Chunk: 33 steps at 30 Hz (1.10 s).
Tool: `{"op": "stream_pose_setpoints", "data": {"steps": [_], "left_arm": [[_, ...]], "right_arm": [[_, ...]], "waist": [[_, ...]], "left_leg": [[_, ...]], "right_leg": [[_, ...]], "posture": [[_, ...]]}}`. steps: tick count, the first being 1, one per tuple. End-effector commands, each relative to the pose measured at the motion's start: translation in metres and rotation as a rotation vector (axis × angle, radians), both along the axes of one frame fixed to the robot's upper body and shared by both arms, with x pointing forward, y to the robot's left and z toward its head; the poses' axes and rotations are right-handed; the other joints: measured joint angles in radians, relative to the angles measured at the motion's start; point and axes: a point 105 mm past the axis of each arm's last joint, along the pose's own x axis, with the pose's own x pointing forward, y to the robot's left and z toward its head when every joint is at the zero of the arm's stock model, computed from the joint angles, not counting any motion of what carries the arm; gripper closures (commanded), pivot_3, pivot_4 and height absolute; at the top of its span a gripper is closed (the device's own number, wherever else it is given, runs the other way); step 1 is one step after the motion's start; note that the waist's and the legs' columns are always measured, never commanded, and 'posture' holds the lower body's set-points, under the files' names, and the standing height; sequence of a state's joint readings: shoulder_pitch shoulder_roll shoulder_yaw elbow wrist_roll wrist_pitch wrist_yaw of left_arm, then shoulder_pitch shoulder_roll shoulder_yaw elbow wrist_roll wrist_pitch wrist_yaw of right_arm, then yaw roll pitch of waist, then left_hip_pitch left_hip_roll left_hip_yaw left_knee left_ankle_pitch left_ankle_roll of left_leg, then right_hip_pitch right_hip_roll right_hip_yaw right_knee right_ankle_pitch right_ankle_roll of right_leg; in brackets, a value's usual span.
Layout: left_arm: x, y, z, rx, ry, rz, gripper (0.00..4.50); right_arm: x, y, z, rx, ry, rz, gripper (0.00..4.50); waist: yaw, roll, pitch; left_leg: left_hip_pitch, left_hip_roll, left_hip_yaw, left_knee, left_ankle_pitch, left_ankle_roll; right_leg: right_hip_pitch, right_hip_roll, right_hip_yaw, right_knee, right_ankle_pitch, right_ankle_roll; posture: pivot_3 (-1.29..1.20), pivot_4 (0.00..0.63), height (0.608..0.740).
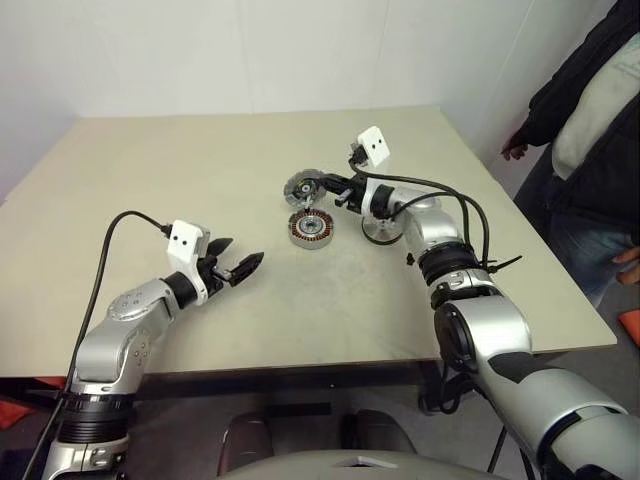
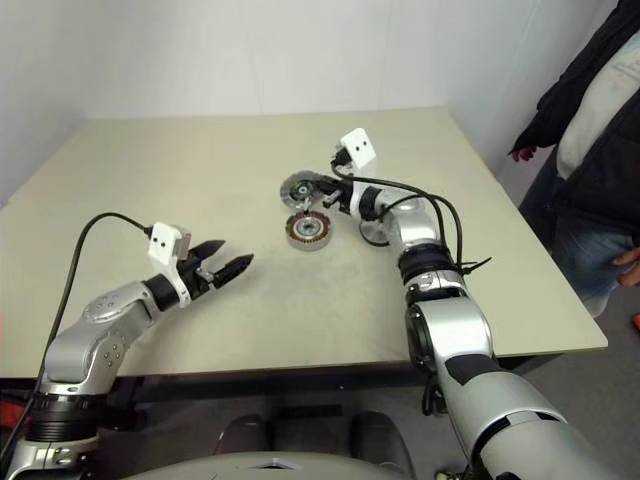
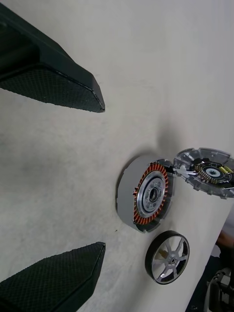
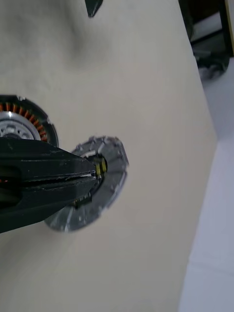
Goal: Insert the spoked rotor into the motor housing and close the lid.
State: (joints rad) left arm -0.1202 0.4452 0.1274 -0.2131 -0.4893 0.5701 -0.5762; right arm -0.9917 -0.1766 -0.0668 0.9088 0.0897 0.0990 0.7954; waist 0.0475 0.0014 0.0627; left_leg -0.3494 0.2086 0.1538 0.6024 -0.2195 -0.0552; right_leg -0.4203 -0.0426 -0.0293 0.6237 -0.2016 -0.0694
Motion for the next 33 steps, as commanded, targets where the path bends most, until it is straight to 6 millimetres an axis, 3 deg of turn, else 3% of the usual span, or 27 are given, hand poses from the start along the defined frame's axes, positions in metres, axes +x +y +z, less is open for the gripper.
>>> {"op": "stream_pose_setpoints", "data": {"steps": [1, 5, 9, 11, 17, 27, 33], "left_arm": [[0.002, 0.012, 0.013, 0.000, -0.056, 0.034, 0.00], [-0.004, 0.027, 0.008, 0.012, -0.048, 0.080, 0.00], [-0.001, 0.045, 0.006, 0.030, -0.058, 0.160, 0.00], [0.005, 0.054, 0.007, 0.032, -0.070, 0.212, 0.00], [0.012, 0.051, 0.009, 0.028, -0.086, 0.216, 0.00], [0.007, 0.048, 0.003, 0.017, -0.073, 0.210, 0.00], [0.007, 0.045, 0.002, 0.012, -0.066, 0.200, 0.00]], "right_arm": [[0.010, -0.051, -0.004, -0.038, -0.014, -0.186, 4.46], [0.009, -0.099, -0.018, -0.112, -0.005, -0.323, 4.46], [0.019, -0.158, -0.010, -0.132, -0.037, -0.652, 4.46], [0.021, -0.174, -0.007, -0.116, -0.042, -0.756, 4.46], [0.023, -0.168, -0.008, -0.098, -0.043, -0.759, 4.46], [0.022, -0.159, -0.014, -0.018, 0.055, -0.697, 4.46], [0.013, -0.173, -0.021, -0.001, 0.141, -0.668, 4.46]], "waist": [[0.008, 0.000, 0.000], [0.021, 0.000, 0.000], [0.021, 0.000, 0.000], [0.020, 0.000, 0.000], [0.018, 0.000, 0.000], [0.021, 0.000, 0.000], [0.022, 0.000, 0.000]], "left_leg": [[0.000, 0.000, 0.000, 0.000, 0.000, -0.001], [-0.001, -0.001, 0.000, 0.000, 0.001, -0.001], [-0.001, -0.001, 0.000, 0.000, 0.001, -0.002], [0.000, -0.001, 0.000, 0.000, 0.002, -0.003], [0.000, 0.000, 0.000, 0.000, 0.003, -0.004], [-0.001, -0.001, 0.000, 0.000, 0.002, -0.002], [-0.001, -0.001, 0.000, 0.000, 0.002, -0.003]], "right_leg": [[0.000, 0.000, 0.000, 0.000, 0.000, 0.000], [0.000, 0.000, 0.000, -0.002, 0.000, 0.000], [-0.001, 0.000, 0.000, -0.001, 0.000, 0.000], [-0.001, 0.000, 0.000, 0.000, 0.000, 0.001], [0.000, 0.001, 0.001, 0.001, -0.002, 0.003], [-0.001, 0.001, 0.001, 0.000, 0.000, 0.001], [-0.001, 0.001, 0.001, 0.000, 0.000, 0.001]], "posture": [[0.00, 0.000, 0.740], [0.00, 0.000, 0.740], [0.00, 0.000, 0.740], [0.00, 0.000, 0.740], [0.00, 0.000, 0.740], [0.00, 0.000, 0.740], [0.00, 0.000, 0.740]]}}
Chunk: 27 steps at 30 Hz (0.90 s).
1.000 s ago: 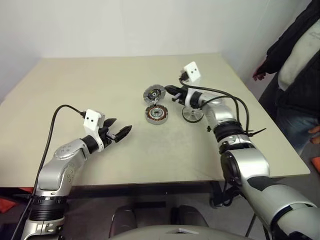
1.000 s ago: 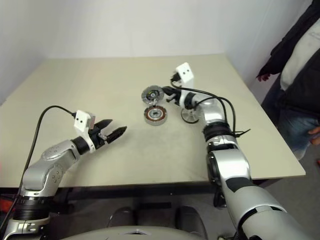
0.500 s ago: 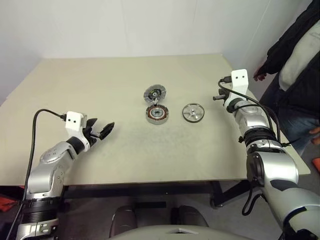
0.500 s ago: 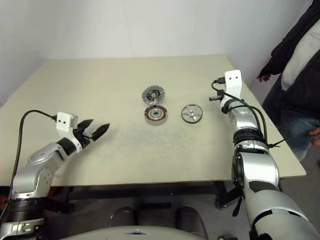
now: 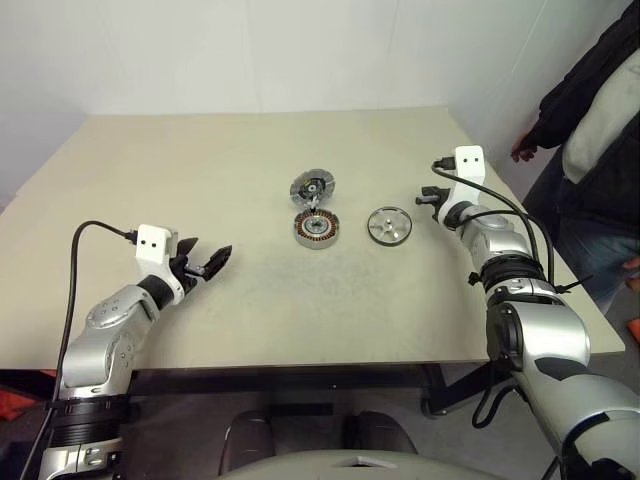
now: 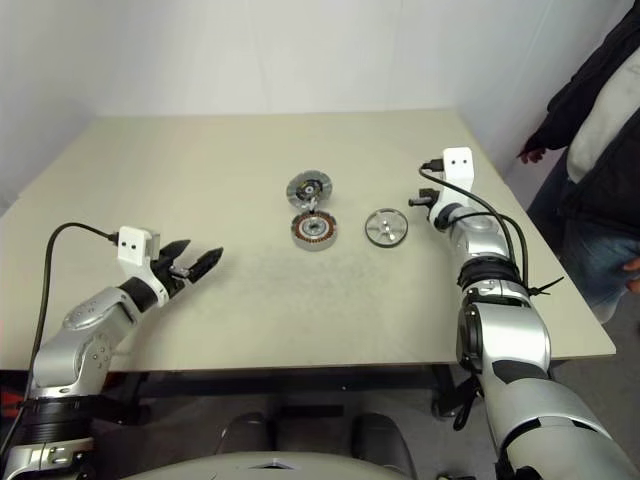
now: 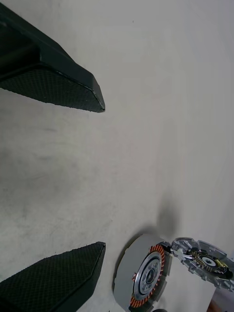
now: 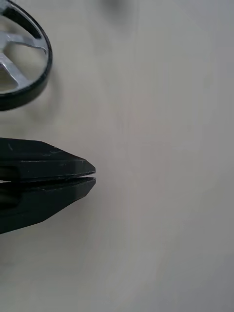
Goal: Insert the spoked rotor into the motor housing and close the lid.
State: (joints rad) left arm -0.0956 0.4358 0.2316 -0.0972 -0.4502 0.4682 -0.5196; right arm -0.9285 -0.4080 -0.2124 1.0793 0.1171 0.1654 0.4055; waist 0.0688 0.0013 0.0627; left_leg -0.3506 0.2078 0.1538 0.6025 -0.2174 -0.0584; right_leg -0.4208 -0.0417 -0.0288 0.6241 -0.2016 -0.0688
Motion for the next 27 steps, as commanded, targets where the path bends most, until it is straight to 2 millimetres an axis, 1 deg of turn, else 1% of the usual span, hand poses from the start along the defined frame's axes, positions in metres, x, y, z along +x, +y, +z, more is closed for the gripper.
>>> {"op": "stream_pose_setpoints", "data": {"steps": [1, 2, 5, 8, 9, 10, 14, 17, 24, 26, 27], "left_arm": [[0.000, -0.003, 0.013, 0.006, -0.052, -0.017, 0.00], [0.000, -0.003, 0.013, 0.006, -0.052, -0.017, 0.00], [0.000, -0.004, 0.012, 0.002, -0.048, -0.021, 0.00], [0.002, -0.007, 0.010, -0.003, -0.042, -0.031, 0.00], [0.003, -0.009, 0.009, -0.005, -0.040, -0.036, 0.00], [0.004, -0.011, 0.008, -0.007, -0.039, -0.041, 0.00], [0.006, -0.015, 0.009, -0.012, -0.041, -0.052, 0.00], [0.006, -0.015, 0.010, -0.011, -0.042, -0.053, 0.00], [0.004, -0.012, 0.010, -0.006, -0.041, -0.050, 0.00], [0.004, -0.011, 0.010, -0.006, -0.042, -0.047, 0.00], [0.004, -0.011, 0.010, -0.006, -0.043, -0.047, 0.00]], "right_arm": [[-0.004, -0.010, 0.023, -0.003, -0.044, 0.062, 4.46], [-0.007, -0.012, 0.023, -0.014, -0.035, 0.083, 4.46], [-0.016, -0.026, 0.021, 0.000, 0.008, 0.077, 3.84], [-0.021, -0.036, 0.017, -0.013, 0.043, 0.049, 2.86], [-0.022, -0.035, 0.017, -0.011, 0.046, 0.054, 2.46], [-0.023, -0.033, 0.017, -0.011, 0.046, 0.061, 2.17], [-0.025, -0.017, 0.018, 0.006, 0.033, 0.116, 2.17], [-0.028, -0.012, 0.015, 0.015, 0.044, 0.144, 2.17], [-0.033, -0.007, 0.006, 0.014, 0.082, 0.189, 2.17], [-0.032, -0.007, 0.008, -0.004, 0.065, 0.185, 2.17], [-0.029, -0.008, 0.013, -0.029, 0.035, 0.174, 2.17]], "waist": [[0.002, 0.000, 0.000], [0.004, 0.000, 0.000], [0.009, 0.000, 0.000], [0.011, 0.000, 0.000], [0.010, 0.000, 0.000], [0.010, 0.000, 0.000], [0.008, 0.000, 0.000], [0.009, 0.000, 0.000], [0.011, 0.000, 0.000], [0.011, 0.000, 0.000], [0.011, 0.000, 0.000]], "left_leg": [[0.000, 0.000, 0.000, 0.000, 0.000, 0.000], [0.000, 0.000, 0.000, 0.000, 0.000, 0.000], [-0.001, 0.000, 0.000, 0.000, 0.000, 0.001], [-0.001, 0.000, 0.000, 0.000, 0.000, 0.001], [-0.001, 0.000, 0.000, 0.000, 0.000, 0.000], [0.000, 0.000, 0.000, 0.000, 0.000, 0.000], [0.000, 0.000, 0.000, 0.000, 0.001, 0.000], [0.000, 0.000, 0.000, 0.000, 0.001, 0.000], [-0.001, 0.000, 0.000, 0.000, 0.001, 0.001], [0.000, 0.000, 0.000, 0.000, 0.001, 0.001], [0.000, 0.000, 0.000, 0.000, 0.001, 0.001]], "right_leg": [[0.000, 0.000, 0.000, 0.000, 0.000, 0.000], [0.000, 0.000, 0.000, 0.000, 0.000, 0.000], [0.000, 0.000, 0.000, -0.001, 0.000, 0.000], [0.000, 0.000, 0.000, -0.001, 0.000, 0.000], [0.000, 0.000, 0.000, 0.000, 0.000, 0.000], [0.000, 0.000, 0.000, 0.000, 0.000, 0.000], [0.001, 0.000, 0.000, 0.000, 0.000, 0.000], [0.001, 0.000, 0.000, 0.000, 0.000, 0.000], [0.001, -0.001, 0.000, -0.001, 0.000, 0.000], [0.001, -0.001, 0.000, -0.001, 0.000, 0.000], [0.001, -0.001, 0.000, -0.001, 0.000, 0.000]], "posture": [[0.00, 0.000, 0.740], [0.00, 0.000, 0.740], [0.00, 0.000, 0.740], [0.00, 0.000, 0.740], [0.00, 0.000, 0.740], [0.00, 0.000, 0.740], [0.00, 0.000, 0.740], [0.00, 0.000, 0.740], [0.00, 0.000, 0.740], [0.00, 0.000, 0.740], [0.00, 0.000, 0.740]]}}
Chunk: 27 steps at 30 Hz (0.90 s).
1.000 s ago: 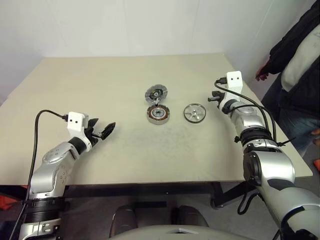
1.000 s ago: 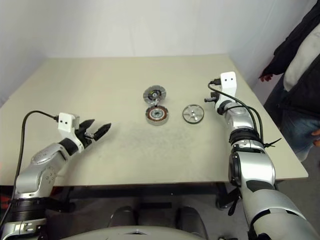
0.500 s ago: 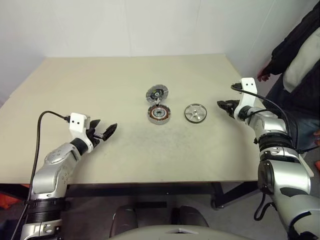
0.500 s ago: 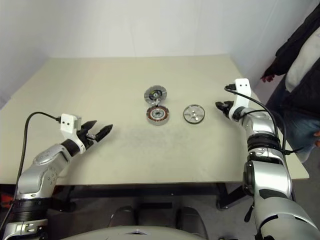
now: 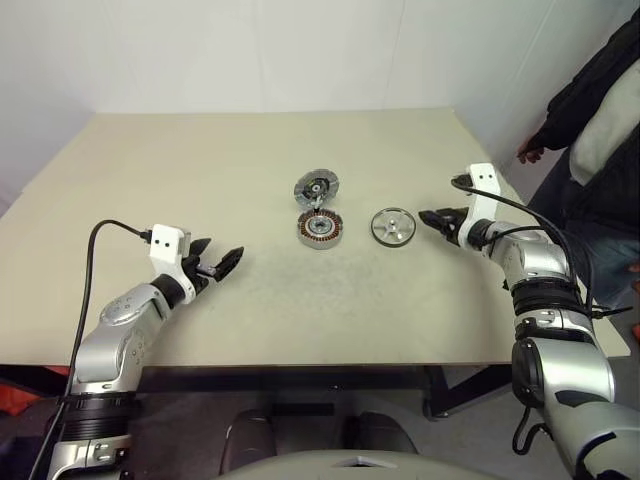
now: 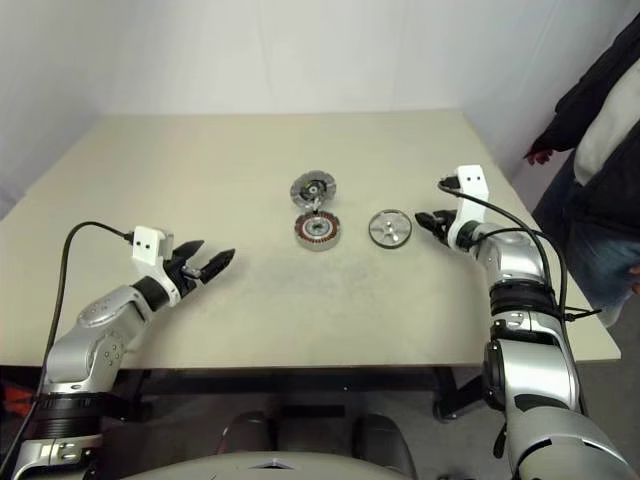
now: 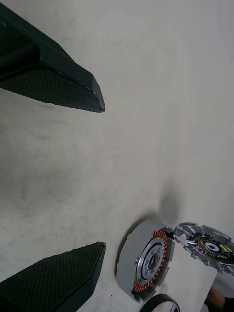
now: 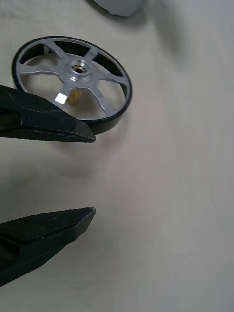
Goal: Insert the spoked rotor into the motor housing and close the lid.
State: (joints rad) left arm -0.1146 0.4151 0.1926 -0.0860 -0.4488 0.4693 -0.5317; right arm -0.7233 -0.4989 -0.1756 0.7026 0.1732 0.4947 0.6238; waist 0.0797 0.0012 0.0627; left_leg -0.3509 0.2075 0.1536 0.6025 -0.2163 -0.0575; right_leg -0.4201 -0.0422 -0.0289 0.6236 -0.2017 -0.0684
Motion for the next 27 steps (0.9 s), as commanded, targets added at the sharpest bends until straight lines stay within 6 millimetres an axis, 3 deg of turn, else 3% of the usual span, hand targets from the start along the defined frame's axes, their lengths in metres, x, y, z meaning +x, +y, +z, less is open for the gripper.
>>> {"op": "stream_pose_setpoints", "data": {"steps": [1, 3, 7, 14, 17, 22, 27], "left_arm": [[0.001, 0.004, 0.014, 0.012, -0.052, 0.003, 0.00], [0.001, 0.003, 0.014, 0.012, -0.053, 0.001, 0.00], [0.004, 0.002, 0.015, 0.011, -0.055, -0.004, 0.00], [0.006, -0.001, 0.017, 0.014, -0.060, -0.012, 0.00], [0.006, -0.001, 0.018, 0.014, -0.064, -0.010, 0.00], [0.002, 0.002, 0.017, 0.018, -0.064, 0.004, 0.00], [0.002, 0.001, 0.018, 0.019, -0.066, 0.011, 0.00]], "right_arm": [[0.011, 0.001, 0.032, -0.072, -0.155, -0.006, 2.17], [0.017, 0.002, 0.047, -0.093, -0.235, -0.022, 2.17], [0.021, 0.028, 0.069, -0.089, -0.342, 0.047, 2.17], [0.015, 0.088, 0.068, -0.024, -0.373, 0.213, 2.17], [0.010, 0.118, 0.058, 0.005, -0.361, 0.290, 2.79], [0.003, 0.153, 0.037, 0.012, -0.294, 0.397, 4.49], [0.003, 0.174, 0.021, 0.002, -0.256, 0.426, 4.49]], "waist": [[0.000, 0.000, 0.000], [-0.001, 0.000, 0.000], [-0.005, 0.000, 0.000], [-0.008, 0.000, 0.000], [-0.009, 0.000, 0.000], [-0.009, 0.000, 0.000], [-0.010, 0.000, 0.000]], "left_leg": [[0.000, 0.000, 0.000, 0.000, 0.000, 0.000], [0.000, 0.000, 0.000, 0.000, 0.000, 0.000], [0.000, 0.000, 0.000, 0.000, 0.000, 0.000], [0.000, 0.000, 0.000, 0.000, 0.000, 0.000], [0.000, 0.000, 0.000, 0.000, 0.000, 0.000], [0.001, 0.000, -0.001, 0.000, 0.000, 0.000], [0.001, 0.000, -0.001, -0.001, 0.000, -0.001]], "right_leg": [[0.000, 0.000, 0.000, 0.000, 0.000, 0.000], [0.000, 0.000, 0.000, 0.000, 0.000, 0.000], [0.000, 0.000, 0.000, 0.000, 0.000, 0.000], [0.000, 0.000, 0.000, 0.000, 0.000, 0.000], [0.000, 0.000, 0.000, 0.000, 0.000, 0.000], [0.000, 0.000, 0.000, 0.000, 0.000, 0.000], [0.000, 0.000, 0.000, 0.000, 0.000, 0.000]], "posture": [[0.00, 0.000, 0.740], [0.00, 0.000, 0.740], [0.00, 0.000, 0.740], [0.00, 0.000, 0.740], [0.00, 0.000, 0.740], [0.00, 0.000, 0.740], [0.00, 0.000, 0.740]]}}
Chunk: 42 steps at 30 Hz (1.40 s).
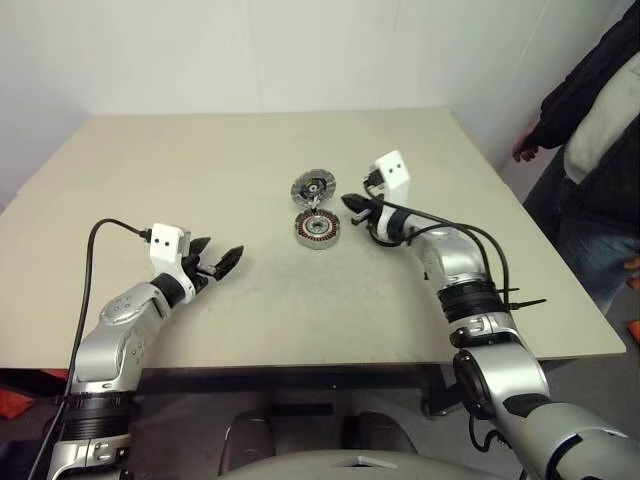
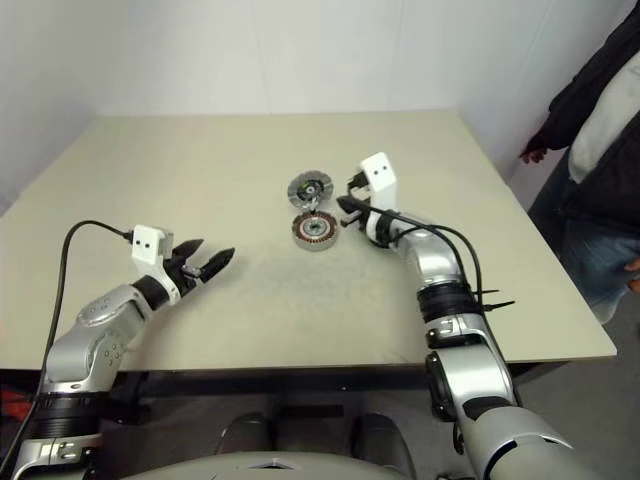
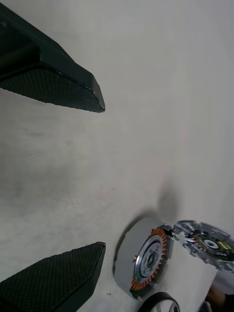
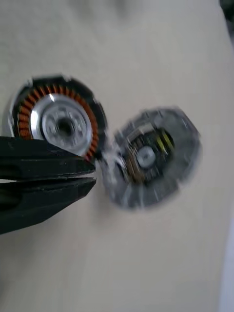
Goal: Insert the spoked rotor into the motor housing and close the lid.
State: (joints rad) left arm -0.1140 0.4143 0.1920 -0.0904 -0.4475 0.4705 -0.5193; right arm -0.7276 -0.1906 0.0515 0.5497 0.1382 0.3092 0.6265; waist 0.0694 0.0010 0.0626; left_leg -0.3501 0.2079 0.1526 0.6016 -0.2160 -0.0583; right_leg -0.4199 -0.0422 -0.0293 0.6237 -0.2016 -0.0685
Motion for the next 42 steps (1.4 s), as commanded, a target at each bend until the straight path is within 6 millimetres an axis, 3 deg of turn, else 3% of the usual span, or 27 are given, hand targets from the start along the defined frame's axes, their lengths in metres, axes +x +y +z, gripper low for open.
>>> {"op": "stream_pose_setpoints", "data": {"steps": [1, 6, 17, 19, 25, 27, 34, 36, 38, 42], "left_arm": [[0.002, 0.000, 0.017, 0.015, -0.066, 0.001, 0.00], [0.001, -0.002, 0.017, 0.011, -0.067, -0.002, 0.00], [0.000, -0.005, 0.017, 0.010, -0.067, -0.006, 0.00], [0.000, -0.005, 0.017, 0.010, -0.068, -0.006, 0.00], [-0.002, -0.003, 0.018, 0.017, -0.071, 0.000, 0.00], [-0.004, -0.001, 0.021, 0.024, -0.081, 0.006, 0.00], [-0.007, -0.004, 0.018, 0.018, -0.074, 0.008, 0.00], [-0.006, -0.006, 0.017, 0.015, -0.073, 0.002, 0.00], [-0.004, -0.009, 0.018, 0.012, -0.076, -0.005, 0.00], [-0.002, -0.011, 0.019, 0.010, -0.079, -0.013, 0.00]], "right_arm": [[0.005, 0.013, 0.005, -0.013, -0.036, 0.006, 4.49], [0.006, 0.026, -0.002, -0.029, -0.023, 0.029, 4.49], [0.017, 0.038, 0.012, -0.003, -0.047, 0.030, 4.49], [0.017, 0.041, 0.005, -0.002, -0.023, 0.030, 4.49], [0.011, 0.038, -0.050, -0.088, 0.134, -0.043, 4.49], [0.018, 0.030, -0.043, -0.071, 0.127, -0.105, 4.49], [0.026, 0.040, 0.030, 0.075, -0.053, 0.007, 4.49], [0.027, 0.040, 0.042, 0.082, -0.081, 0.012, 4.49], [0.029, 0.040, 0.048, 0.087, -0.091, 0.012, 4.49], [0.027, 0.044, 0.022, 0.050, -0.025, -0.001, 4.49]], "waist": [[0.000, 0.000, 0.000], [0.000, 0.000, 0.000], [-0.001, 0.000, 0.000], [-0.001, 0.000, 0.000], [-0.002, 0.000, 0.000], [-0.002, 0.000, 0.000], [-0.001, 0.000, 0.000], [-0.001, 0.000, 0.000], [-0.002, 0.000, 0.000], [-0.002, -0.001, 0.000]], "left_leg": [[0.000, 0.000, 0.000, 0.000, 0.000, 0.000], [0.001, 0.000, 0.000, 0.000, 0.000, 0.000], [0.001, 0.000, 0.000, 0.000, 0.000, 0.000], [0.001, 0.000, 0.000, 0.000, 0.000, 0.000], [0.001, 0.000, 0.000, -0.001, 0.000, 0.000], [0.003, 0.000, 0.000, -0.001, 0.000, 0.000], [0.006, -0.001, -0.001, -0.001, 0.000, 0.001], [0.005, 0.000, -0.001, -0.001, 0.000, 0.001], [0.005, 0.000, -0.001, -0.003, 0.000, 0.000], [0.003, 0.000, -0.001, -0.003, 0.001, 0.000]], "right_leg": [[0.000, 0.000, 0.000, 0.000, 0.000, 0.000], [0.000, 0.000, 0.000, 0.000, 0.000, 0.000], [0.000, 0.000, 0.000, 0.000, 0.000, 0.000], [0.000, 0.000, 0.000, 0.000, 0.000, 0.000], [0.000, 0.000, 0.000, 0.000, 0.000, 0.000], [0.003, 0.000, 0.000, 0.000, 0.000, 0.000], [0.006, -0.001, 0.000, 0.000, 0.000, 0.000], [0.006, 0.000, 0.000, 0.000, 0.000, 0.000], [0.005, 0.000, 0.000, 0.000, 0.000, 0.000], [0.003, 0.000, 0.000, -0.001, 0.000, 0.000]], "posture": [[0.00, 0.000, 0.740], [0.00, 0.000, 0.740], [0.00, 0.000, 0.740], [0.00, 0.000, 0.740], [0.00, 0.000, 0.740], [0.00, 0.000, 0.740], [0.00, 0.000, 0.740], [0.00, 0.000, 0.740], [0.00, 0.000, 0.740], [0.00, 0.000, 0.740]]}}
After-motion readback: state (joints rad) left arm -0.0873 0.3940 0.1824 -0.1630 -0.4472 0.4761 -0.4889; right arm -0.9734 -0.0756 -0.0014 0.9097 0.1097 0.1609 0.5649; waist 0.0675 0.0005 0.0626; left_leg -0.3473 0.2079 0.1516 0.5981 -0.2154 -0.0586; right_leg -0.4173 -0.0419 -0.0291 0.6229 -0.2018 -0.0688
